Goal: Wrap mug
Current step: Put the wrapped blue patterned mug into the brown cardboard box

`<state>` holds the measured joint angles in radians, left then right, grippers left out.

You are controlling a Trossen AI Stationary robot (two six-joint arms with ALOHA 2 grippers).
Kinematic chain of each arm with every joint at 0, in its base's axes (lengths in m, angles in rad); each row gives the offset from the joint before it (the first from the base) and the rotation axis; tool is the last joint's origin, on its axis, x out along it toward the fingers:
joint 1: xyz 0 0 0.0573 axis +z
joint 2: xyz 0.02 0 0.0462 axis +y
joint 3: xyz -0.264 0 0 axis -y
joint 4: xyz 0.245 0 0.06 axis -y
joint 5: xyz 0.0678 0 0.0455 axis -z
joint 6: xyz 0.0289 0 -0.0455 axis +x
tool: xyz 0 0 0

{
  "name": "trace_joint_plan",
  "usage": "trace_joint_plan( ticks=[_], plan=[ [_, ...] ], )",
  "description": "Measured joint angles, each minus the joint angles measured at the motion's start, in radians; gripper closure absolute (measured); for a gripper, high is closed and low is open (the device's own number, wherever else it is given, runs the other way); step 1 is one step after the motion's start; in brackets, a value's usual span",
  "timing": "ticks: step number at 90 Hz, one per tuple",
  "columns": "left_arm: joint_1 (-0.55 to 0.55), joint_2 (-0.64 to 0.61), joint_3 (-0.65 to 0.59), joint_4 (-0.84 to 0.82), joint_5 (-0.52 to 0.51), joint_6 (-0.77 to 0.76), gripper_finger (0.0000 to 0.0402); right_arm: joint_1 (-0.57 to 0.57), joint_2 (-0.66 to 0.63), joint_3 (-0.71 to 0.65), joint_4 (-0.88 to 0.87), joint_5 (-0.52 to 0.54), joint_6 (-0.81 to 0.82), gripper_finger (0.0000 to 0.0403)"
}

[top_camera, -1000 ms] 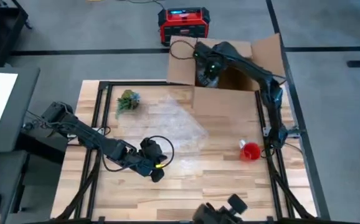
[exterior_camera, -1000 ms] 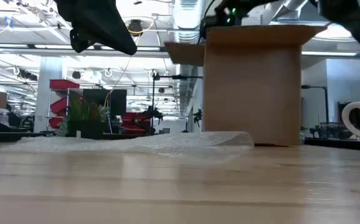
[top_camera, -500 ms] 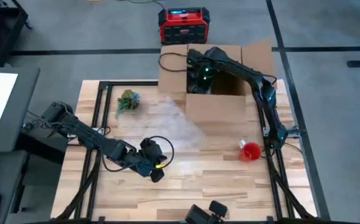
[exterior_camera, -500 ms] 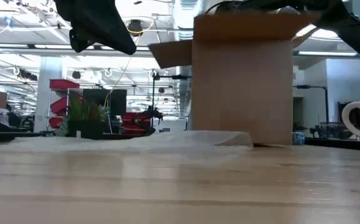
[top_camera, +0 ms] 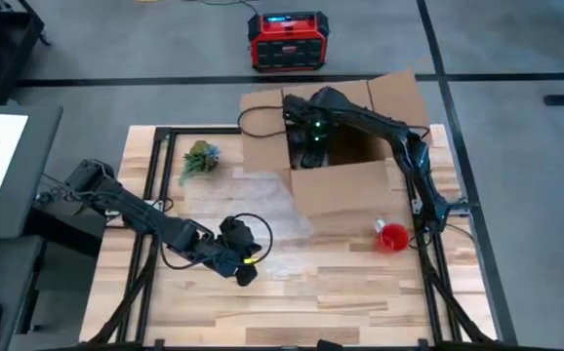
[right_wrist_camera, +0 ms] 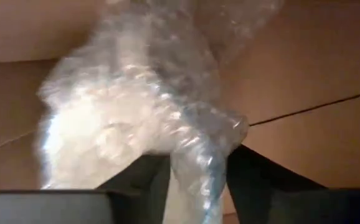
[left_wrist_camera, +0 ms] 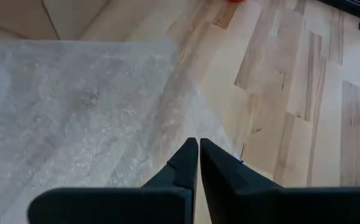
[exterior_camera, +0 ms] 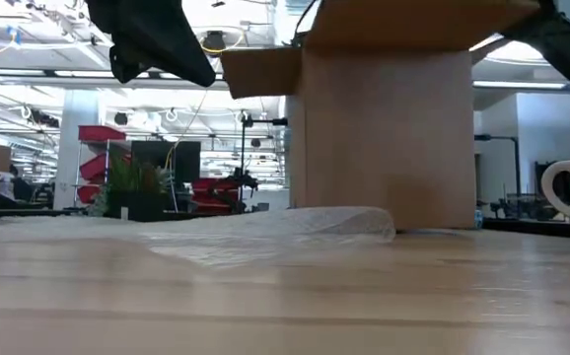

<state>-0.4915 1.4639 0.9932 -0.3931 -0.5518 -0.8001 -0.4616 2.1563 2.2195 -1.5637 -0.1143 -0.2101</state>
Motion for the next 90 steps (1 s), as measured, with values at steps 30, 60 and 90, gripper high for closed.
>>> trace_joint_plan(
  ticks=[30,60,90],
  plan=[
    [0.0,0.0,0.0,0.0,0.0,0.0,0.0402,-0.002,-0.014,0.134,0.001,-0.076,0.041,0.0188],
    [0.0,0.0,0.0,0.001,0.001,0.002,0.0402,0.022,-0.135,0.132,0.019,-0.046,-0.002,0.0182],
    [0.0,0.0,0.0,0.002,0.001,0.002,0.0402,0.036,-0.316,0.134,0.217,0.465,0.073,0.0187]
  ],
)
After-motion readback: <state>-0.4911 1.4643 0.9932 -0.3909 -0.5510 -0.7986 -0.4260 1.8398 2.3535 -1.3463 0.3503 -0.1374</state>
